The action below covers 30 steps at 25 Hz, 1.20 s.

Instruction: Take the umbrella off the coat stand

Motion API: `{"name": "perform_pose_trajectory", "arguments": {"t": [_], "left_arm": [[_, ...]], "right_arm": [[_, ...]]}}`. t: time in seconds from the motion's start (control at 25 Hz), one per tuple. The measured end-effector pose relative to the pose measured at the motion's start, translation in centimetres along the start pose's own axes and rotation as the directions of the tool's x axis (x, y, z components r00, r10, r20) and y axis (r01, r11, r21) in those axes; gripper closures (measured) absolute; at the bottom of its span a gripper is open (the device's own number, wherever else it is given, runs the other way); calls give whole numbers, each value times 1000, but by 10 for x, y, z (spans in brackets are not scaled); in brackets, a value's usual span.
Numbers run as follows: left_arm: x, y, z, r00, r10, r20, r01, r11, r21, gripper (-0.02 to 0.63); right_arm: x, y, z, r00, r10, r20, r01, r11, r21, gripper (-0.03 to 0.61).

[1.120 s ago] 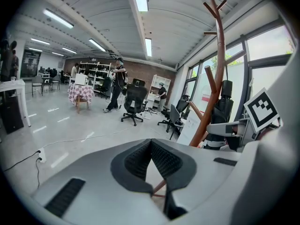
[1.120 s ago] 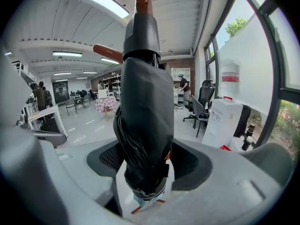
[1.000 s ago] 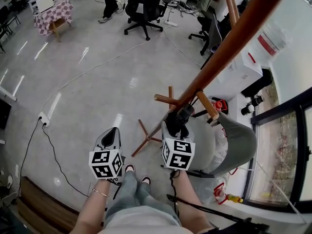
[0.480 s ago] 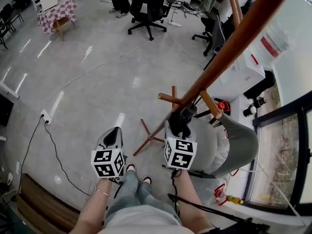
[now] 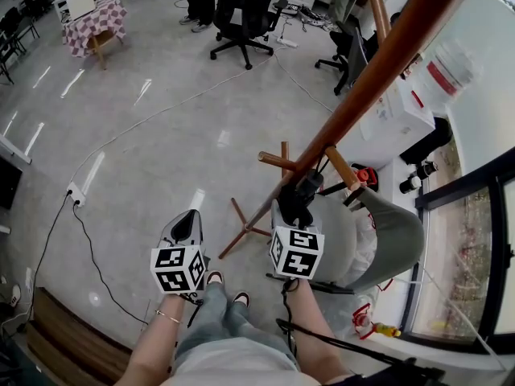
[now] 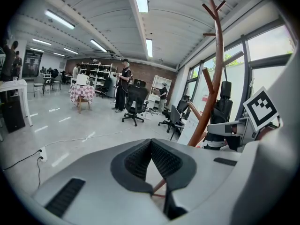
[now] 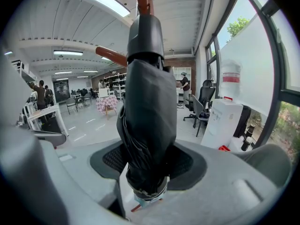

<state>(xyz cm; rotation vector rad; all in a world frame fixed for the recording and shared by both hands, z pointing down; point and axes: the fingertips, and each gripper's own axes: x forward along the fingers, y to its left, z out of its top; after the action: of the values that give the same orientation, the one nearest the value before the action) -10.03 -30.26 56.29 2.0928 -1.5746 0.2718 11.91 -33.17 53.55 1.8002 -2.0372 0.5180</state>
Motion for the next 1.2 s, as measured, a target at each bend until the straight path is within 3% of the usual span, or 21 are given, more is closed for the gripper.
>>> {"name": "perform_pose_trajectory", "arguments": {"t": [1.2], "left_arm": [[-21,-43,12,995,-78,57,75,996,53,609]], "right_arm": [[-66,-1,18,995,-5,100,7,1000,-15,354]]}}
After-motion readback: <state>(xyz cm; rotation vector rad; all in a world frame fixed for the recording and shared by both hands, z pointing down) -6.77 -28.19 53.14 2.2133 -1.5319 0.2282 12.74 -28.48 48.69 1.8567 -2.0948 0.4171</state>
